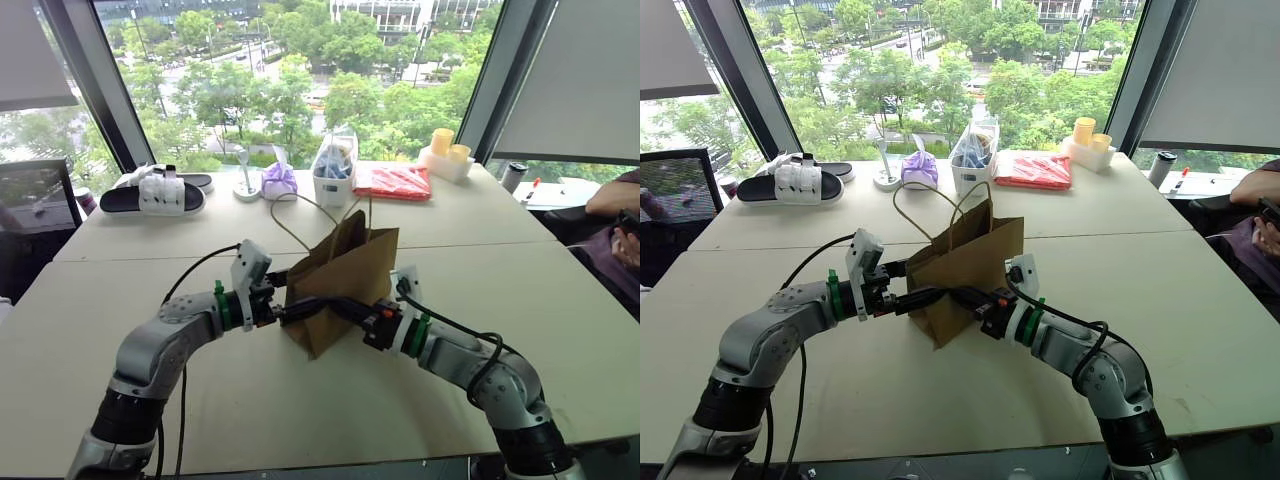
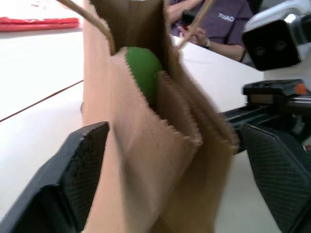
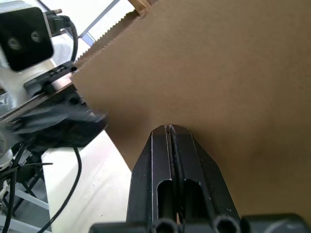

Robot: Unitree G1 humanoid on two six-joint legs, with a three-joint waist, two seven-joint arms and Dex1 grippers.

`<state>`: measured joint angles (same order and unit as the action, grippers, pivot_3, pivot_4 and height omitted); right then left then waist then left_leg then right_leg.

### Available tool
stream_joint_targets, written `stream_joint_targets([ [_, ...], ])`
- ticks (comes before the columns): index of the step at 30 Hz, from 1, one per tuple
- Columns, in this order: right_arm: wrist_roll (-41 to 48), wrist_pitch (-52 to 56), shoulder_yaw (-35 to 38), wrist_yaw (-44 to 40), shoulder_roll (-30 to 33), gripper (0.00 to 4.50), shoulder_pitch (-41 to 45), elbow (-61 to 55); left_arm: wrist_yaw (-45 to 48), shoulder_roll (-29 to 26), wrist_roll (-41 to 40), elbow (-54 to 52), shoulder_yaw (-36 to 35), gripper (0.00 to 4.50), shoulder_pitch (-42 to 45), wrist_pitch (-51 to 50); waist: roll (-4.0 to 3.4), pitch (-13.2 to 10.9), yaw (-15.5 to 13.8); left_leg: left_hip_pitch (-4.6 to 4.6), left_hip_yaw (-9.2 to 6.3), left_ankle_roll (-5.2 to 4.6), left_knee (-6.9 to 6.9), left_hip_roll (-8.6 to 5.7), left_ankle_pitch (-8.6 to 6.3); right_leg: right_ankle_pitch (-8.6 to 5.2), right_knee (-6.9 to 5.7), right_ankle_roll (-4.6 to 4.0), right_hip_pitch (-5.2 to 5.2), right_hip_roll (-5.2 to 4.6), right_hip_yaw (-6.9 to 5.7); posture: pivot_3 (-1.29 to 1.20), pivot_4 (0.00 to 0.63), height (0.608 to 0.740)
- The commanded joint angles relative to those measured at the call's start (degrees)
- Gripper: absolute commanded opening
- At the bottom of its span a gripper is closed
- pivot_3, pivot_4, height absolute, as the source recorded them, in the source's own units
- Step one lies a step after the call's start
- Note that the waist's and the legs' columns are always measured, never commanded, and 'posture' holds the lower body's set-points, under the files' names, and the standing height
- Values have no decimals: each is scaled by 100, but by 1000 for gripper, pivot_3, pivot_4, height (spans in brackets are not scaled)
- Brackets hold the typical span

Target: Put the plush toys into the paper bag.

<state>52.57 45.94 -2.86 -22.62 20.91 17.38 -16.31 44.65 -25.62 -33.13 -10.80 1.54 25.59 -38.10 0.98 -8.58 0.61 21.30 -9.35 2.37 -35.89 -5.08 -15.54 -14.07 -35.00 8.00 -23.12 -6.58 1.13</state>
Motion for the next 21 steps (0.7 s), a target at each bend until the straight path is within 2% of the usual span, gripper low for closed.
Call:
stream_joint_targets([
  [1, 210, 90, 223, -59, -3, 0, -255, -500, -27, 78, 108, 30, 27, 2619, 184, 208, 0, 0, -2, 0, 0, 0, 0, 0, 0, 0, 0, 0, 0, 0, 0, 0, 150, 740],
  [6, 399, 232, 416, 20, 53, 0, -797, -913, 4, 158, 171, 105, 45, 90, 256, 250, 0, 0, -7, 1, -2, 0, -1, 0, 0, 0, 1, 0, 2, -1, -1, 0, 150, 740],
  [11, 628, 370, 660, 156, 118, 0, -1290, -1246, 132, 196, 154, 215, 45, 39, 404, 255, 1, 0, -4, -1, -1, 0, -2, 0, 0, 0, -1, 1, 3, 0, -1, 0, 150, 740],
  [15, 824, 537, 805, 84, 326, 0, -1827, -1523, 690, 242, -231, 590, -140, 39, 887, 258, 1, 0, -31, 2, -2, -1, -4, -1, 0, 0, 1, 1, 3, 0, -3, 0, 150, 740],
  [18, 986, 617, 874, 20, 500, 0, -2077, -1651, 1401, 244, -311, 1181, -56, 39, 1460, 395, 1, 0, -31, 4, 2, -1, -11, -4, 0, 0, 2, 1, 8, -1, -7, 0, 150, 740],
  [21, 1061, 617, 939, 43, 575, 0, -2260, -1740, 2353, 374, 181, 2637, 316, 39, 2338, 1098, 2, 1, -29, -2, 13, -1, -12, -5, 0, 0, 2, 1, 18, 0, -12, 0, 150, 740],
])
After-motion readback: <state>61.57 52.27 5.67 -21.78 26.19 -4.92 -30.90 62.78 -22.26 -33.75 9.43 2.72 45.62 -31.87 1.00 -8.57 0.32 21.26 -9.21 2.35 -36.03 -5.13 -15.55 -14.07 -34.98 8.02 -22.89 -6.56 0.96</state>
